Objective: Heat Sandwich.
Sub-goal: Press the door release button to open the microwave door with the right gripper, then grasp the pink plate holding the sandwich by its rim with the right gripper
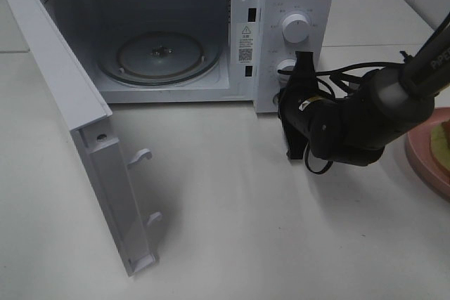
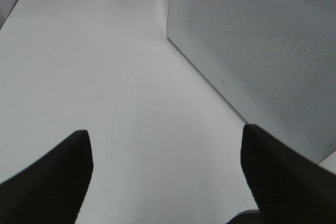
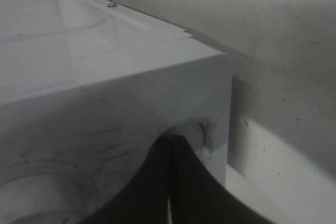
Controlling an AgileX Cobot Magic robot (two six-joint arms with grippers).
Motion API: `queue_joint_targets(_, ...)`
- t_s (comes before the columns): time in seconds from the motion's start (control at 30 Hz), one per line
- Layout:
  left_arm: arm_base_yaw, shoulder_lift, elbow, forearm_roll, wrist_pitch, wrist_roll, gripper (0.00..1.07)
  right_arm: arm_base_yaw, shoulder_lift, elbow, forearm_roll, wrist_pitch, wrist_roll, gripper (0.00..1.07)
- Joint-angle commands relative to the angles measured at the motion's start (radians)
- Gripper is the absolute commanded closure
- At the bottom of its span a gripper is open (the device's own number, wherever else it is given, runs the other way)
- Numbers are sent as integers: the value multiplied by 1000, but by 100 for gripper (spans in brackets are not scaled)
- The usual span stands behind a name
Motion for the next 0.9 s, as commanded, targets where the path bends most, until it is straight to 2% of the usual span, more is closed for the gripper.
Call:
queue_joint_targets(0.03,-3,-16,2,-3,-12,-5,33,-8,-44,24,-38,28,-13,107)
queue_joint_targets(0.43,-3,-16,2,-3,-12,-5,33,-8,-197,155,-50,160,-111,107)
queue_joint_targets(0.63,-3,-16,2,-3,-12,-5,33,-12,-293,209,-118,257,-166,107)
queue_joint_targets(0.77,-3,-16,2,-3,-12,-5,33,-12,-371,224,-261,401,-205,107)
queue_joint_targets(0.8,-3,-16,2,-3,-12,-5,33,-12,-371,224,-261,401,-205,107)
queue_joint_targets(0.83,-3,-16,2,-3,-12,-5,33,-12,-397,224,-344,474,-205,107)
queue_joint_targets(0.9,-3,-16,2,-3,-12,-5,33,-13,-418,224,-422,531,-205,107)
